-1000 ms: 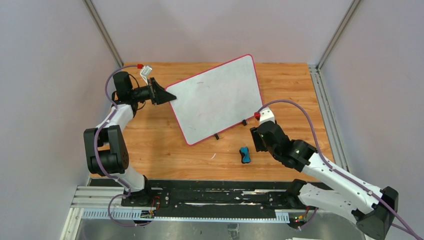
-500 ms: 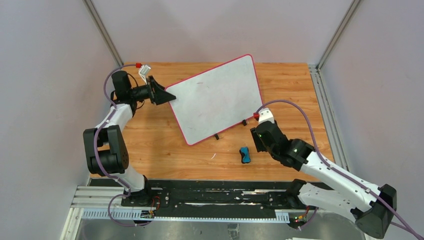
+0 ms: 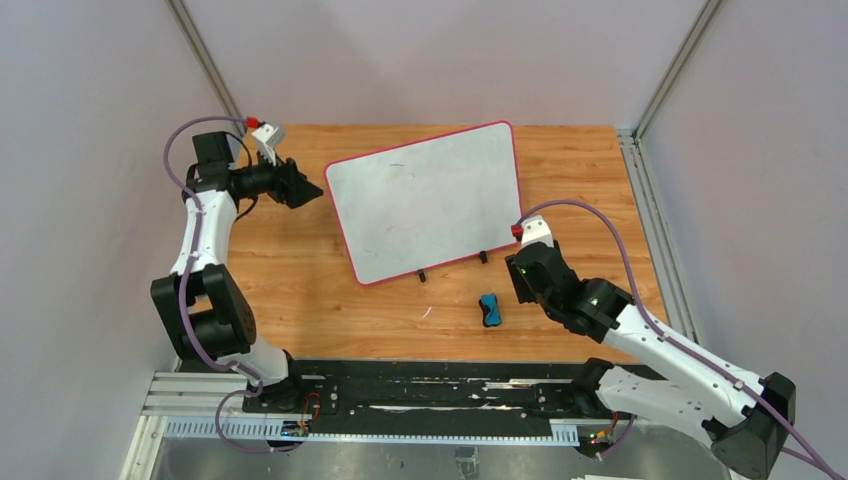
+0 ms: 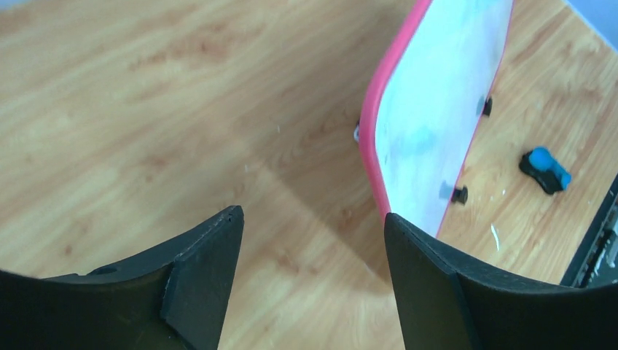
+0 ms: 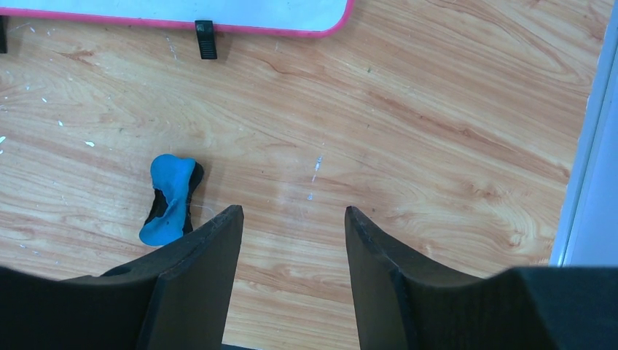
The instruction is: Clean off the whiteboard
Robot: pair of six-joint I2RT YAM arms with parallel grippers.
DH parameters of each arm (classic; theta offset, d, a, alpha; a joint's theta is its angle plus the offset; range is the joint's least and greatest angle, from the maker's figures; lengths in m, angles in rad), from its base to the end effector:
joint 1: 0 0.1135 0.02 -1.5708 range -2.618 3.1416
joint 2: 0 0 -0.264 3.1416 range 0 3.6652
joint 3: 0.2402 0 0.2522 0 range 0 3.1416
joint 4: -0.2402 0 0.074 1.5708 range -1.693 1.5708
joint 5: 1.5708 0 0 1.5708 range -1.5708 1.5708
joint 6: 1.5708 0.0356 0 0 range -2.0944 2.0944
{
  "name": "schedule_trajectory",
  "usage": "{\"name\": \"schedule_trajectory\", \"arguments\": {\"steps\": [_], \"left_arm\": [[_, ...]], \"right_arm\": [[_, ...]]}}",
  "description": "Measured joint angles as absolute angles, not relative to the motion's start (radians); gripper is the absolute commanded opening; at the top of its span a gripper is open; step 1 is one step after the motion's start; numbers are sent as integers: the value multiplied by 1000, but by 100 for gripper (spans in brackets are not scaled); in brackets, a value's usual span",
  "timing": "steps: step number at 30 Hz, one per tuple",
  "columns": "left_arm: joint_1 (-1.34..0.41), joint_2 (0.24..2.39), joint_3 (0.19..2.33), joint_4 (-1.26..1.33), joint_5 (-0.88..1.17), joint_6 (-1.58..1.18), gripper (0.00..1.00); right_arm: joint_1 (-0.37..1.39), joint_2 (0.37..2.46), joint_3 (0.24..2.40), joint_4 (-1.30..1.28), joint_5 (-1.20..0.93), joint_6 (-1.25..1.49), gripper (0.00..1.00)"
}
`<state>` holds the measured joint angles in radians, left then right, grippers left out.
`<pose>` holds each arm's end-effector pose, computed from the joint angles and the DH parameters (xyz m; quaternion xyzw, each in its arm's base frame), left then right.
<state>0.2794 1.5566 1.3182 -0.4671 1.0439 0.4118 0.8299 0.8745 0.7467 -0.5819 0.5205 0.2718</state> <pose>0.3338 0.0637 0.3183 0.2606 0.7714 -0.3027 0.4953 0.1351 0.1215 0.2760 -0.1386 0.8738 0.0119 0.4661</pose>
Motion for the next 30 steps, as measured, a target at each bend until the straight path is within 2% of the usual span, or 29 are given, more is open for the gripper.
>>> {"name": "schedule_trajectory", "arguments": {"steps": [7,13,16,22,25,30], "left_arm": [[319,1497,1213,-623,1010,538,76],[319,1417,1135,-598,953,552,76],[319,1358,1024,-502,866,514,76],[322,1278,748,-182,591,343,76],[325,1201,596,18,444,234,76],[325,1147,509,194,368,138,74]], "right_arm": [[823,885,747,-583,525,272,54],[788,887,747,-605,582,293,57],[679,888,746,-604,594,302,57],[285,902,662,-464,453,279,59],[190,969,614,-376,388,259,59],[158,1172,623,-303,308,275,42]]}}
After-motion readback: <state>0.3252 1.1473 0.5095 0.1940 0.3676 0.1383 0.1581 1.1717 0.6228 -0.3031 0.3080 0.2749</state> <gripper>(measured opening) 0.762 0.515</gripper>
